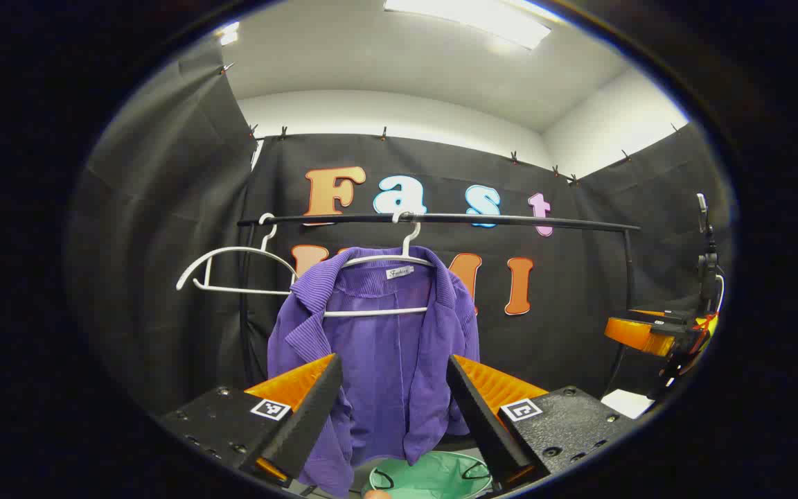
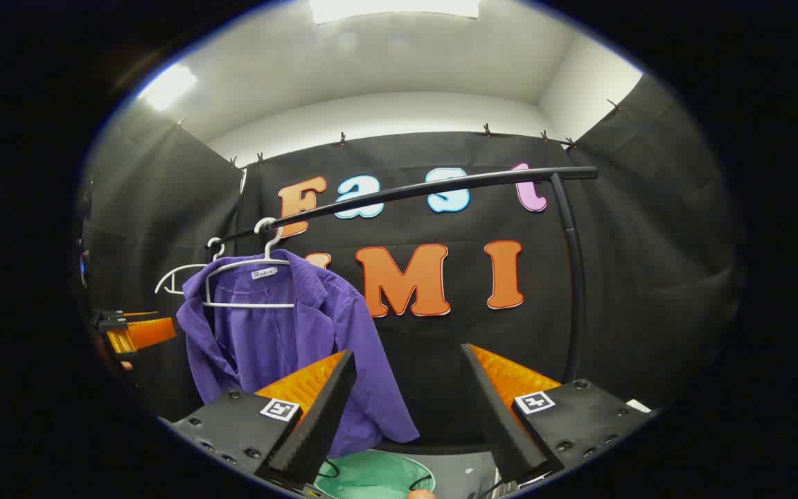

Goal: Grasp the clothes on the hanger with both hands and then place them into the laundry hamper below.

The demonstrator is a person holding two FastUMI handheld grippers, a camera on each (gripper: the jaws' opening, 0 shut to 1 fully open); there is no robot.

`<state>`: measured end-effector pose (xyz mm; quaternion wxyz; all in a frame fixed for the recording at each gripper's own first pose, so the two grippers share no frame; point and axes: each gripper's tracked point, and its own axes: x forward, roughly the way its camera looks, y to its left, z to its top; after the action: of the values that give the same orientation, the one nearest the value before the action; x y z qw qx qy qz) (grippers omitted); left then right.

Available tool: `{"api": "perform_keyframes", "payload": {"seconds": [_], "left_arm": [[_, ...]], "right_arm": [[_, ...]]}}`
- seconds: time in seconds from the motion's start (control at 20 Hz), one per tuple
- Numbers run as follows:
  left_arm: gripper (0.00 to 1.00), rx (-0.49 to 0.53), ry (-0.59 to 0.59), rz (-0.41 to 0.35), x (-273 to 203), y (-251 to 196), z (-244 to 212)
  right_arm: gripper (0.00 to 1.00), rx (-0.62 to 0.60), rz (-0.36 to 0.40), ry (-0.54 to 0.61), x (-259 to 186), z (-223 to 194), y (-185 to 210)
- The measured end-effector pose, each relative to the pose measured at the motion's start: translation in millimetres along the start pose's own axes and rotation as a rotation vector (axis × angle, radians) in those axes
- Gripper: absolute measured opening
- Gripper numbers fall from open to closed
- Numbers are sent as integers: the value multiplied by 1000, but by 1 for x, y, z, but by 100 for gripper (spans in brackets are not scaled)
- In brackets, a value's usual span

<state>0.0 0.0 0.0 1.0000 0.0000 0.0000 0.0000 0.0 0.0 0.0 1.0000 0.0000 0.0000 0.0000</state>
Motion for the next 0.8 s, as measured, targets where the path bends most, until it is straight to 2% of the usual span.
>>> {"api": "perform_keyframes", "payload": {"seconds": [0.05,0.2,0.25,0.55,0.6,0.8], "left_arm": [[95,-8,3,-2,2,0,-2],[95,-19,23,-2,6,1,-8],[92,-15,22,0,9,0,-8],[95,-25,23,-20,13,-9,-9],[92,-30,26,-21,14,-8,-10],[95,-26,39,5,17,-2,-18]], "right_arm": [[97,3,-6,1,1,0,-5],[97,-7,-37,-3,4,-1,-16],[97,-7,-40,1,5,-2,-14],[98,-4,-29,6,13,-9,-11],[97,-3,-29,6,14,-10,-11],[97,-2,-22,19,20,-19,-7]]}}
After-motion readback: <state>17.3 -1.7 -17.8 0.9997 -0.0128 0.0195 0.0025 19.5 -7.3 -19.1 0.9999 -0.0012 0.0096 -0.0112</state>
